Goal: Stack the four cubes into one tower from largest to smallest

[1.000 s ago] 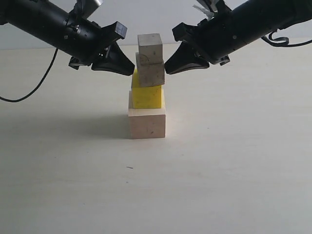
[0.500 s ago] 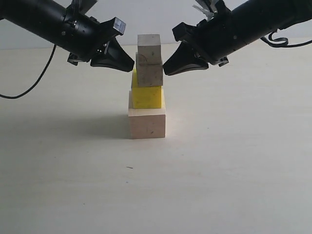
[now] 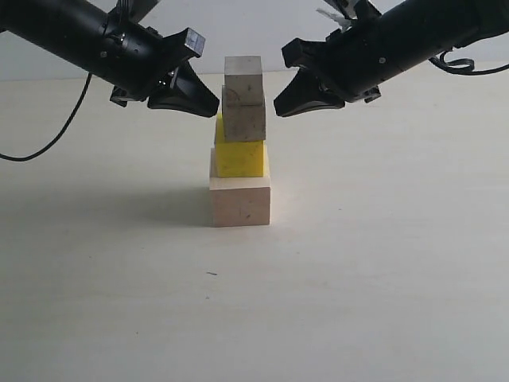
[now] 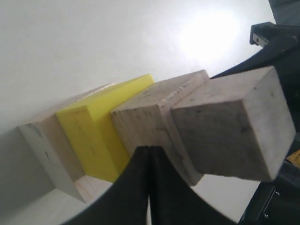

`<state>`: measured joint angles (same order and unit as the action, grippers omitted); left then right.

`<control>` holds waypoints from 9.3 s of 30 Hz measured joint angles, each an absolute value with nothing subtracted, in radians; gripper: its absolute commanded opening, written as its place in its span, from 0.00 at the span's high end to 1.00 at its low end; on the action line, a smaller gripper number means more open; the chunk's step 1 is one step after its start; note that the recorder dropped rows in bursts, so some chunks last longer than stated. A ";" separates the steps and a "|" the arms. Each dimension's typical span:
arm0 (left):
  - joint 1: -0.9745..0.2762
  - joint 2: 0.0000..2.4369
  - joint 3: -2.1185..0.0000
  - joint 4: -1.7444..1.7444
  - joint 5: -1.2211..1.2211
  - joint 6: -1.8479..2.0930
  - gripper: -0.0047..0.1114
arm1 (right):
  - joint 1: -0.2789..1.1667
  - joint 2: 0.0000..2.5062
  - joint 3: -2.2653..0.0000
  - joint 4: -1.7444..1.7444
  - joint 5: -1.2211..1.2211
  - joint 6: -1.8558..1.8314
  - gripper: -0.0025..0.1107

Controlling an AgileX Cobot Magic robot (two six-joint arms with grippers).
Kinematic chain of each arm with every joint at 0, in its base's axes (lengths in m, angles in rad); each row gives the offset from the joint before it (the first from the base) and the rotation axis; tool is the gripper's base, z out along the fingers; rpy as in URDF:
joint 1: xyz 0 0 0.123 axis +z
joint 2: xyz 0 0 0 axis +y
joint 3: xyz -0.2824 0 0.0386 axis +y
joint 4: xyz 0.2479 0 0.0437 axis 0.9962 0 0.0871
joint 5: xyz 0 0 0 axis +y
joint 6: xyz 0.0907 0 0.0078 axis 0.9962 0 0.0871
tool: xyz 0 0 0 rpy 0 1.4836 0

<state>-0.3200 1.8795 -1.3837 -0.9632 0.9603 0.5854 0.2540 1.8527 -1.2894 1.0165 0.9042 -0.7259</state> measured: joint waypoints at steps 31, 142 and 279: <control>-0.309 1.880 -1.384 -0.963 0.984 0.589 0.96 | 0.254 1.914 -1.289 1.187 0.929 -0.857 0.98; -0.129 0.890 -0.768 -1.045 0.257 0.902 0.96 | 0.106 0.899 -0.860 1.044 0.395 -1.132 0.98; 0.099 0.006 -0.004 0.012 0.359 0.063 0.96 | 0.106 0.539 -0.860 1.042 0.396 -1.097 0.98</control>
<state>0.0990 0.0064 -0.0036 0.0117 0.3588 0.0634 0.1064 0.5388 -0.8600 1.0419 0.3963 -1.0969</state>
